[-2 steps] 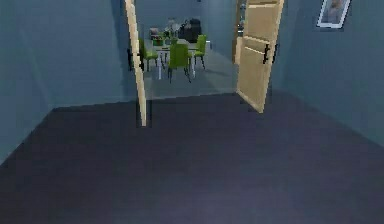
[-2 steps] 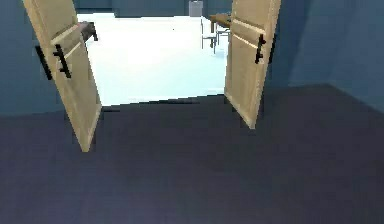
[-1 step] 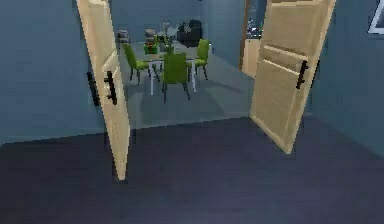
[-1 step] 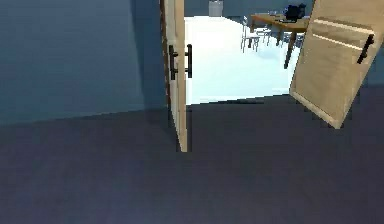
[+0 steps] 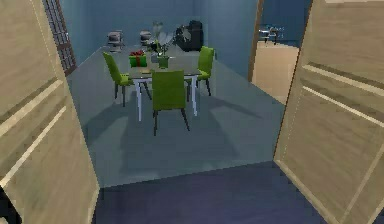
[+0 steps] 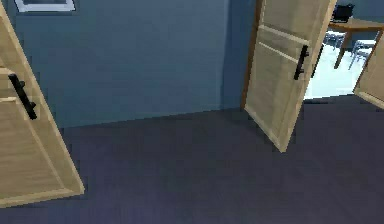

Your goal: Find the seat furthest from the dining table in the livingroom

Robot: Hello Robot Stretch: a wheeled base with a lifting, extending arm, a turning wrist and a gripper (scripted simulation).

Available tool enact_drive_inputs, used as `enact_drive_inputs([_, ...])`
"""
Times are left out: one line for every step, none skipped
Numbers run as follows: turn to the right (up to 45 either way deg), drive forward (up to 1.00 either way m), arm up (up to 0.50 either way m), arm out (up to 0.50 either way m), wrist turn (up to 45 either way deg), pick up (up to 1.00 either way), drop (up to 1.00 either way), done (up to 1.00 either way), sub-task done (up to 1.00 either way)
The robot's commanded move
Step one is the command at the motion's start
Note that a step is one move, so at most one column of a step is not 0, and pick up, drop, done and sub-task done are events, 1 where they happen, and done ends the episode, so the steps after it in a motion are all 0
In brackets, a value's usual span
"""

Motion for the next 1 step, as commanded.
enact_drive_inputs([3.0, 0.00, 0.00, 0.00, 0.0, 0.00, 0.00, 0.00, 0.00])
